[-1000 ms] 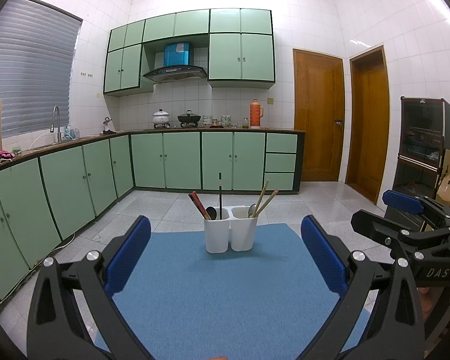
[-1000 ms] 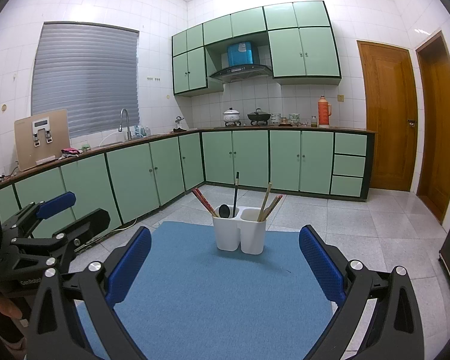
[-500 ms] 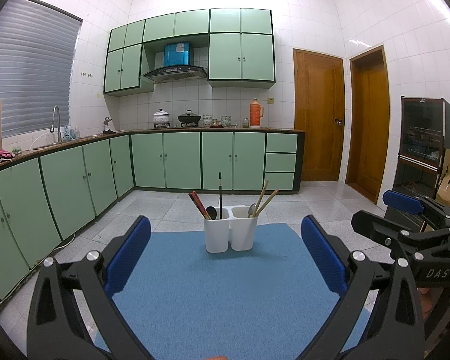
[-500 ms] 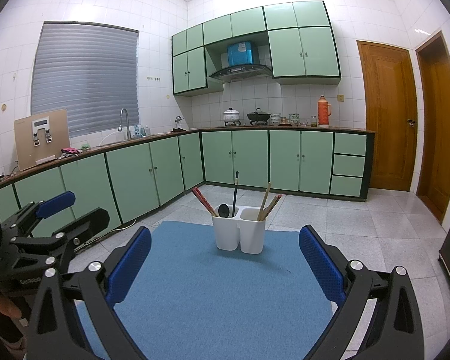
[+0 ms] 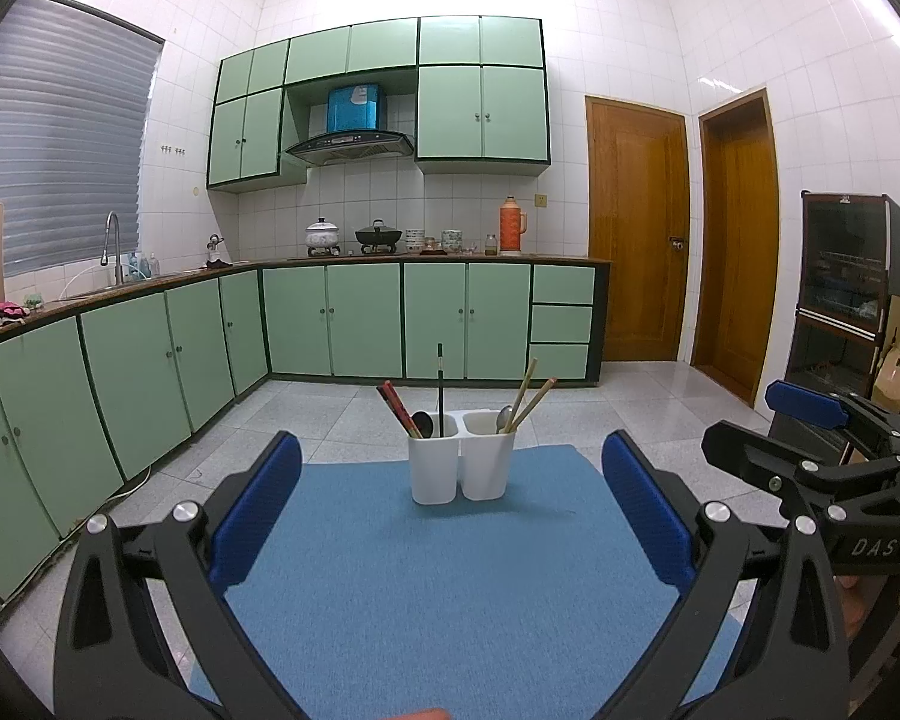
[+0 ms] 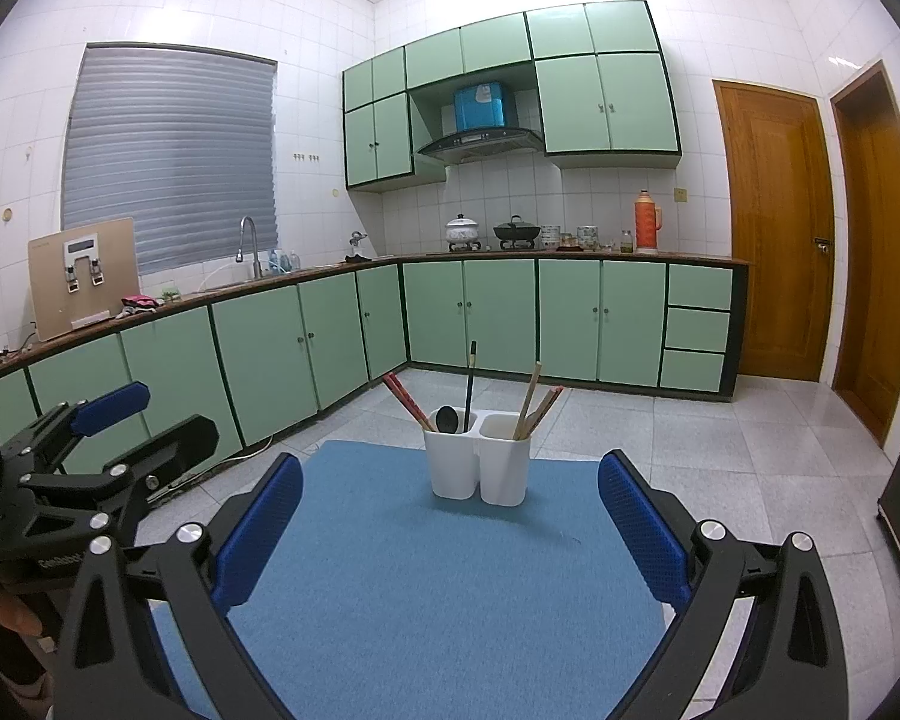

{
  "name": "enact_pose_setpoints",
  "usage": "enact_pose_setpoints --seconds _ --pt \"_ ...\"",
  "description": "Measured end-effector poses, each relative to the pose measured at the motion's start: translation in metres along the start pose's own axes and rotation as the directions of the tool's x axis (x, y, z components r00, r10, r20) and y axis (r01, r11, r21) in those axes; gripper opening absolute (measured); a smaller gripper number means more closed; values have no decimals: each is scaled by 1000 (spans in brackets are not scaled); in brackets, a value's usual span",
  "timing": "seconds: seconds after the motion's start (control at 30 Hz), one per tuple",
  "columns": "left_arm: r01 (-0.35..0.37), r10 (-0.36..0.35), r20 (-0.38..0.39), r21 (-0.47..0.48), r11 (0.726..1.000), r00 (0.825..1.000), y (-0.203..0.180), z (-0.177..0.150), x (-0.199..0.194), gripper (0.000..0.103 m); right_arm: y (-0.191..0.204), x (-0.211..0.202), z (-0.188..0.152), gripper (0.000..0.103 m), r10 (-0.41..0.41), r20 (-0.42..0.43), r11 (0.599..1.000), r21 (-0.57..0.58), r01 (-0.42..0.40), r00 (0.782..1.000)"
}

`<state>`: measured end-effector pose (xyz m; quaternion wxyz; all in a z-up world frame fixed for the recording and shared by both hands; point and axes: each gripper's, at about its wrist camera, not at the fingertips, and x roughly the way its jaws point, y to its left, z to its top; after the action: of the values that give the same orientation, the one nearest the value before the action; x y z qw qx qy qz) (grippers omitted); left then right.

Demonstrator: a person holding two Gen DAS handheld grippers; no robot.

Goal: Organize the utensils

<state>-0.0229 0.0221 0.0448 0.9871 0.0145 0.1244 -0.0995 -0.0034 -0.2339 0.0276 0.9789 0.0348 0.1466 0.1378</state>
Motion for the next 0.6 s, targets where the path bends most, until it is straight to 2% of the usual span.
enact_pose_setpoints --seconds 0.6 --pt "1 -1 -4 -5 1000 1000 0 0 0 97 -1 -1 -1 97 -1 -1 1000 0 1 1000"
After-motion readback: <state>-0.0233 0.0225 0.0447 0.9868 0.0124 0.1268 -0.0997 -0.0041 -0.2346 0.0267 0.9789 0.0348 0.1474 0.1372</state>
